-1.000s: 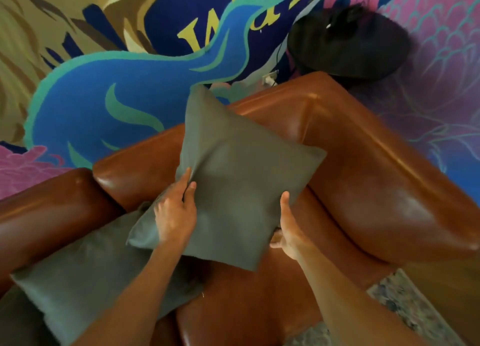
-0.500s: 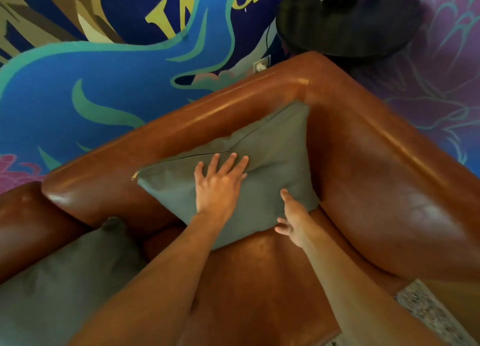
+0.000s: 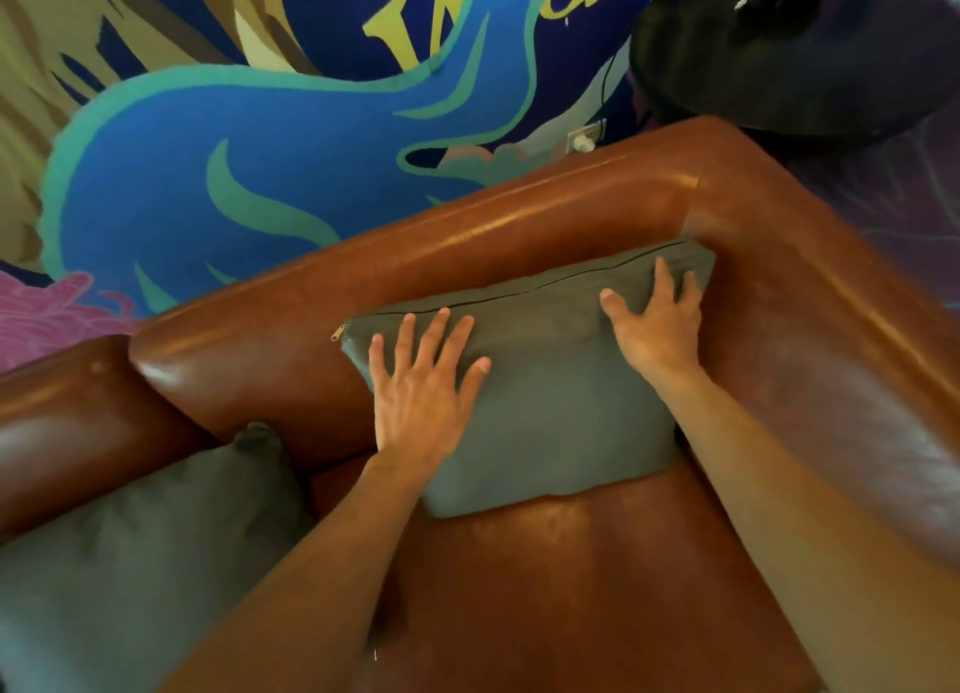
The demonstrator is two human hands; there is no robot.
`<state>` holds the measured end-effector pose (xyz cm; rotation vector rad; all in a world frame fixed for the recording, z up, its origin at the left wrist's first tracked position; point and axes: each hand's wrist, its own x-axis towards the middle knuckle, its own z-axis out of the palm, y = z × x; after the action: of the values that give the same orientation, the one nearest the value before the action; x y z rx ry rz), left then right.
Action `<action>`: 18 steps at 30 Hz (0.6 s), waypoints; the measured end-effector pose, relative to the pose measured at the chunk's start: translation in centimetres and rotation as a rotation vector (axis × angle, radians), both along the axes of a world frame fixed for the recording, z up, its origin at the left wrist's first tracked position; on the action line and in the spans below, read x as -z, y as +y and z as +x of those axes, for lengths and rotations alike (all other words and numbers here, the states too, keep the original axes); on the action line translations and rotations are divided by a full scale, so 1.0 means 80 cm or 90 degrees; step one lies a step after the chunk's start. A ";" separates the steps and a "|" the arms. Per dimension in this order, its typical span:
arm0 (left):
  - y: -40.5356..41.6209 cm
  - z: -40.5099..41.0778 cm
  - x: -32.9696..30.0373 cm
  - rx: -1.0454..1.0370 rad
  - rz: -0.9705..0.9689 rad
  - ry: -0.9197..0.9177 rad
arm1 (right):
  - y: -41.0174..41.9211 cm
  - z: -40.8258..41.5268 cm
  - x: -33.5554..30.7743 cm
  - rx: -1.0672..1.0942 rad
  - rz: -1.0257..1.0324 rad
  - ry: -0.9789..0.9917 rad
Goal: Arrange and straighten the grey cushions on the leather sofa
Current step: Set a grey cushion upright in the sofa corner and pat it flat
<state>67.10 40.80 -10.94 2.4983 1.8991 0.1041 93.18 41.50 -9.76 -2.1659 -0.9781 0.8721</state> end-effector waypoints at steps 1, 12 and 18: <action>0.001 -0.008 0.001 0.005 0.000 0.010 | 0.000 -0.001 0.007 -0.017 -0.017 -0.017; -0.008 -0.056 0.005 -0.026 -0.084 0.069 | 0.002 0.023 0.023 -0.093 -0.184 -0.017; -0.024 -0.096 -0.007 -0.016 -0.052 0.058 | -0.004 0.023 0.006 -0.072 -0.189 -0.089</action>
<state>59.38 38.85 -10.41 2.4678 1.9255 -0.0868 95.04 41.14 -10.27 -2.4688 -1.1074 0.9829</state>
